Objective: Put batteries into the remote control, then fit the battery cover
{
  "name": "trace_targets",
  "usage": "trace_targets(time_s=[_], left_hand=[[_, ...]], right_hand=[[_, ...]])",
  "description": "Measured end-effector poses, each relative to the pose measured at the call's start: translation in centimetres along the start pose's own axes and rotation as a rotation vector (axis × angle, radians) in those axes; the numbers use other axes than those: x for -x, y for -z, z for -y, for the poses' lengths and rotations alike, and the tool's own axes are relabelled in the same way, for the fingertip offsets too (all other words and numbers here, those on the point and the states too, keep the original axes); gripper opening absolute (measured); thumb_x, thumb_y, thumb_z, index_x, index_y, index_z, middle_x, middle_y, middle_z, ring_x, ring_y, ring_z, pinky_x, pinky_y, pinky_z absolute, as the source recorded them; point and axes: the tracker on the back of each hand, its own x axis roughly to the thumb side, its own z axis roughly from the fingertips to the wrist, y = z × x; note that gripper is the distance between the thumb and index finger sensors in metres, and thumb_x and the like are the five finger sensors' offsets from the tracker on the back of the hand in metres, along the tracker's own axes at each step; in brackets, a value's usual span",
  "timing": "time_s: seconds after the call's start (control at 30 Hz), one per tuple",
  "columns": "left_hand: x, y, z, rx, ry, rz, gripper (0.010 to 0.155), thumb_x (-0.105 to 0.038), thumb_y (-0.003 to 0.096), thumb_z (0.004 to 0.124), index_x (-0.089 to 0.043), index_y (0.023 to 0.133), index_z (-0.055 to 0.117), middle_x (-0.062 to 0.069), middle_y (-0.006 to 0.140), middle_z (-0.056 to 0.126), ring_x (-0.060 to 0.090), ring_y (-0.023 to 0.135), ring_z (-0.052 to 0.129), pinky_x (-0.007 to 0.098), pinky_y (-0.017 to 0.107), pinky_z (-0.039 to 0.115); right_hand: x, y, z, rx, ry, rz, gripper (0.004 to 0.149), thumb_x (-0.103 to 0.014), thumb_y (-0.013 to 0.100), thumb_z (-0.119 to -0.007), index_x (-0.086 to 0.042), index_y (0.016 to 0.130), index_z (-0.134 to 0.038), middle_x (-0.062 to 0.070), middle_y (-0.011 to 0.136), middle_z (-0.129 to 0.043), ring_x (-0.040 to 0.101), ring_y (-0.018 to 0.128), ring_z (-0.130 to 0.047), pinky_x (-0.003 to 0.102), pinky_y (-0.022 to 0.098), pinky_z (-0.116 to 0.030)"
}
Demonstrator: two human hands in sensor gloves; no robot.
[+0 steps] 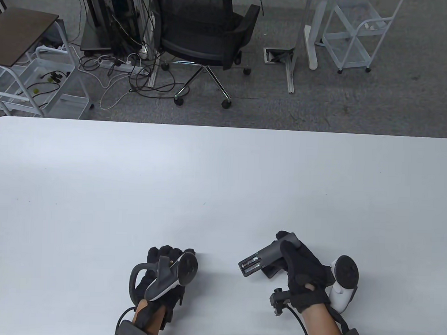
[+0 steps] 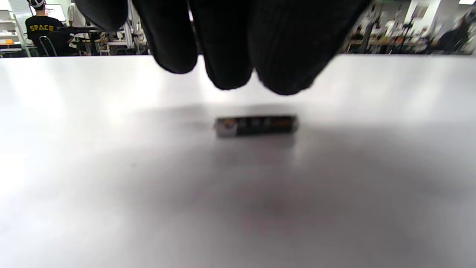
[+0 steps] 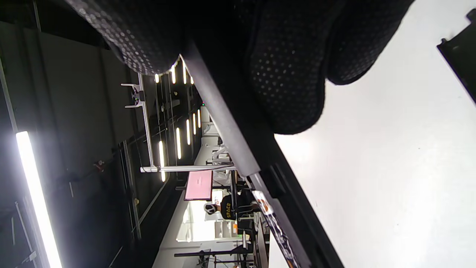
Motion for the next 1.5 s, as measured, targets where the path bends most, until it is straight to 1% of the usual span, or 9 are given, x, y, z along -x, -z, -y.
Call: trace_targets(time_s=[0.2,0.37,0.53,0.6,0.73,0.9,1.03,1.37,1.5], left_hand=[[-1.1,0.8,1.3,0.031,0.159,-0.036,0.060,-0.039,0.0426,0.095,-0.037,0.099,0.075,-0.007,0.097,0.089,0.029,0.102,0.080,0.060,0.084,0.059],[-1.8,0.9,1.3,-0.007,0.196,-0.022,0.057,-0.037,0.0423,0.096,-0.037,0.096,0.078,-0.008,0.091,0.094,0.025,0.097,0.086,0.059,0.083,0.062],[-2.0,1.0,1.4,-0.056,0.214,0.017,0.057,-0.042,0.0388,0.099,-0.036,0.092,0.081,-0.009,0.085,0.098,0.022,0.091,0.092,0.057,0.082,0.065],[-1.9,1.0,1.3,-0.077,0.201,0.024,0.057,-0.045,0.0369,0.099,-0.036,0.091,0.082,-0.009,0.083,0.100,0.021,0.089,0.094,0.057,0.082,0.065],[-1.6,0.6,0.5,-0.134,0.106,0.041,0.057,-0.047,0.0377,0.097,-0.034,0.091,0.083,-0.008,0.081,0.101,0.022,0.086,0.096,0.057,0.082,0.066],[-2.1,-1.3,-1.6,-0.289,-0.055,0.128,0.055,-0.048,0.0396,0.094,-0.033,0.092,0.083,-0.006,0.081,0.102,0.023,0.083,0.098,0.057,0.081,0.067],[-2.8,-2.6,-2.4,-0.375,-0.114,0.211,0.054,-0.048,0.0396,0.094,-0.032,0.091,0.084,-0.007,0.080,0.103,0.023,0.081,0.100,0.056,0.081,0.068],[-4.8,-4.4,-3.3,-0.420,-0.166,0.352,0.053,-0.049,0.0398,0.093,-0.033,0.089,0.085,-0.008,0.079,0.104,0.022,0.081,0.100,0.057,0.081,0.068],[-5.4,-4.8,-3.4,-0.429,-0.164,0.382,0.052,-0.049,0.0400,0.093,-0.033,0.089,0.085,-0.008,0.078,0.104,0.022,0.081,0.100,0.057,0.081,0.068]], right_hand=[[0.0,0.0,0.0,0.003,0.000,-0.004,0.059,-0.042,0.047,-0.083,-0.004,0.092,-0.080,0.019,0.076,-0.097,0.028,0.046,-0.104,0.054,0.052,-0.078],[0.0,0.1,0.1,0.008,0.004,-0.008,0.059,-0.042,0.047,-0.083,-0.003,0.092,-0.080,0.019,0.075,-0.097,0.027,0.046,-0.104,0.054,0.052,-0.079],[0.0,0.1,0.0,0.008,0.004,-0.014,0.060,-0.042,0.047,-0.083,-0.003,0.092,-0.080,0.019,0.075,-0.098,0.027,0.046,-0.104,0.053,0.052,-0.079],[0.0,0.1,0.0,0.007,0.002,-0.012,0.059,-0.042,0.047,-0.083,-0.003,0.092,-0.080,0.019,0.075,-0.098,0.027,0.046,-0.104,0.053,0.051,-0.079],[0.1,0.1,0.1,0.012,0.001,-0.012,0.059,-0.042,0.047,-0.083,-0.003,0.092,-0.080,0.019,0.075,-0.098,0.027,0.046,-0.104,0.053,0.052,-0.079],[0.1,0.2,0.1,0.015,-0.006,-0.015,0.059,-0.042,0.047,-0.083,-0.004,0.092,-0.080,0.019,0.075,-0.098,0.027,0.046,-0.104,0.053,0.052,-0.079],[0.3,0.2,-0.1,0.011,-0.014,-0.018,0.060,-0.042,0.047,-0.083,-0.003,0.092,-0.080,0.019,0.076,-0.098,0.027,0.047,-0.104,0.054,0.052,-0.079],[0.8,0.0,-2.1,-0.044,-0.102,-0.008,0.060,-0.042,0.047,-0.083,-0.003,0.092,-0.080,0.019,0.075,-0.098,0.027,0.046,-0.105,0.054,0.051,-0.079],[1.0,-0.1,-2.8,-0.074,-0.108,-0.015,0.060,-0.042,0.047,-0.083,-0.003,0.092,-0.079,0.019,0.075,-0.098,0.026,0.046,-0.105,0.053,0.051,-0.079]])
